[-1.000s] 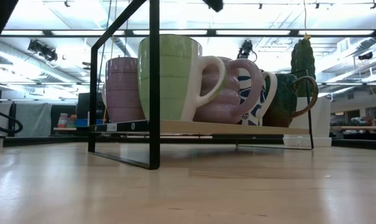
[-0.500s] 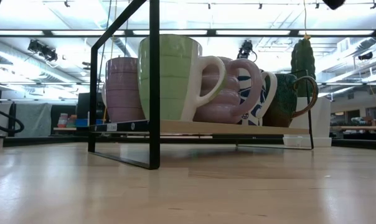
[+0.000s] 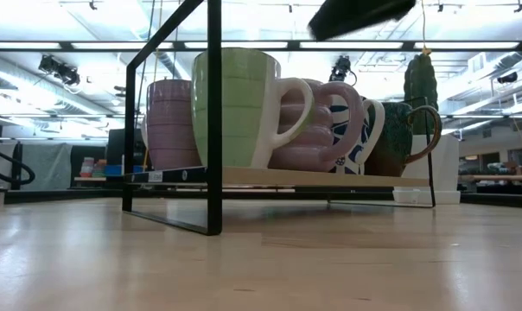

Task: Place coffee mugs
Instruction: Put the green mug on the shelf, then return to Home Position

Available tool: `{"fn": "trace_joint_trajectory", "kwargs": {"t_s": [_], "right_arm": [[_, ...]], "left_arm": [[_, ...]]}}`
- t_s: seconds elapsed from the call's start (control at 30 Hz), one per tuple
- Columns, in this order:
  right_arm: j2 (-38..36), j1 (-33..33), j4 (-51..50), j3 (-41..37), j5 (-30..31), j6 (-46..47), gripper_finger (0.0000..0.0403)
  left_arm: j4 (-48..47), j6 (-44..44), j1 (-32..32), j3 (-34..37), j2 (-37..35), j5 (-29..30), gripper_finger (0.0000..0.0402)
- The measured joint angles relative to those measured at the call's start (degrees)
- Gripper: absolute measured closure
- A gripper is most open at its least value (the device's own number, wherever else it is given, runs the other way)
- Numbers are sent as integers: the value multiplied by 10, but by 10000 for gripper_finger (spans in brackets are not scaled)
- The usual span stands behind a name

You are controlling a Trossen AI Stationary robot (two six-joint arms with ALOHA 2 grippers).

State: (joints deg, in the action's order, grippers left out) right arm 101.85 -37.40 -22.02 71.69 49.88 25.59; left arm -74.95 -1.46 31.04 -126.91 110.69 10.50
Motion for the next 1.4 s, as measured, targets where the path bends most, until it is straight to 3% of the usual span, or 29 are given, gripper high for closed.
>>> {"fn": "trace_joint_trajectory", "kwargs": {"t_s": [0.23,0.67,1.13,1.4], "right_arm": [[11,43,-2,3,-67,17,263],[12,63,-11,1,-94,37,160],[12,67,49,-17,-181,42,172],[-20,56,25,-18,-162,46,172]], "left_arm": [[-5,21,15,0,-1,-12,269],[-17,36,20,0,-2,-14,269],[-16,38,20,0,-6,-14,269],[8,8,18,19,-38,-12,269]]}}
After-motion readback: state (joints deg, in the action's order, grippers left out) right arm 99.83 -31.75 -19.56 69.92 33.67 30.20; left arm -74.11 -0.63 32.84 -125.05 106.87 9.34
